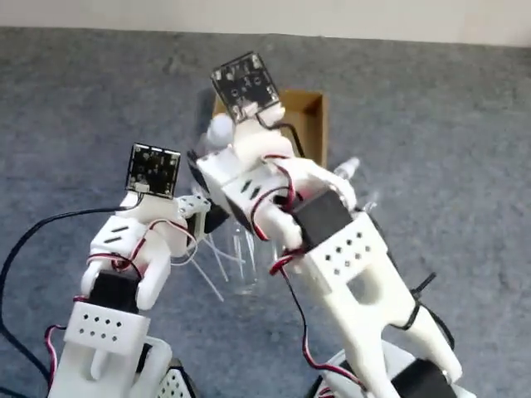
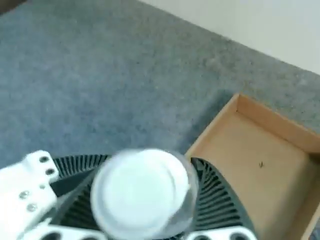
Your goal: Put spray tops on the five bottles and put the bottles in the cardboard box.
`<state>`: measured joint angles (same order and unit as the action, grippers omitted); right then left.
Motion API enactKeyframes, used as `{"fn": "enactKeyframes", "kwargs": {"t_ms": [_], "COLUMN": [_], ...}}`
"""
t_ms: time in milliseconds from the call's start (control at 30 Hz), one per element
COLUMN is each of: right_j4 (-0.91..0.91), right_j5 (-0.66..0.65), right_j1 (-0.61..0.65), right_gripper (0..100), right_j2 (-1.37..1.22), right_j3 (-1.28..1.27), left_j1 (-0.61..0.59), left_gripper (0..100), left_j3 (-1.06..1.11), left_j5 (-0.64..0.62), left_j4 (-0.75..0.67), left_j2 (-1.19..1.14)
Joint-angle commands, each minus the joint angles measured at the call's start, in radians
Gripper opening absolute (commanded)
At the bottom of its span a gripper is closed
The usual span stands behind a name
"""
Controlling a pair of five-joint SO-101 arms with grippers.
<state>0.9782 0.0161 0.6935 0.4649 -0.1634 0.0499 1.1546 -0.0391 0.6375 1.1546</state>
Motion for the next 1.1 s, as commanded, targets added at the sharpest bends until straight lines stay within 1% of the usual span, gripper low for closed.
{"fn": "enactKeyframes", "kwargs": {"t_ms": [0,67,133,267,333,467,667,867,1067], "right_j4": [-0.122,-0.214,-0.291,-0.466,-0.509,-0.518,-0.516,-0.515,-0.412], "right_j5": [-0.025,-0.026,-0.026,-0.028,-0.029,-0.029,-0.029,-0.028,-0.028], "right_j1": [-0.101,-0.153,-0.186,-0.214,-0.216,-0.222,-0.262,-0.271,-0.272], "right_gripper": [0.3,0.3,0.3,0.3,0.3,0.3,0.3,0.3,0.3], "right_j2": [0.021,-0.031,-0.11,-0.305,-0.41,-0.615,-0.837,-0.987,-1.104], "right_j3": [-0.002,-0.001,0.001,0.047,0.102,0.283,0.518,0.661,0.822], "left_j1": [-0.018,-0.027,-0.076,-0.176,-0.199,-0.214,-0.223,-0.219,-0.219], "left_gripper": [33,32,30,13,8,7,7,7,7], "left_j3": [-0.001,0.001,0.001,0.001,0.001,0.001,0.001,0.001,0.001], "left_j5": [0.009,0.008,0.003,0.003,0.002,-0.052,-0.055,-0.055,-0.055], "left_j4": [-0.018,-0.018,-0.018,-0.023,-0.023,-0.023,-0.023,-0.023,-0.023], "left_j2": [0.001,0.001,0.001,0.001,0.001,-0.004,-0.005,-0.005,-0.005]}}
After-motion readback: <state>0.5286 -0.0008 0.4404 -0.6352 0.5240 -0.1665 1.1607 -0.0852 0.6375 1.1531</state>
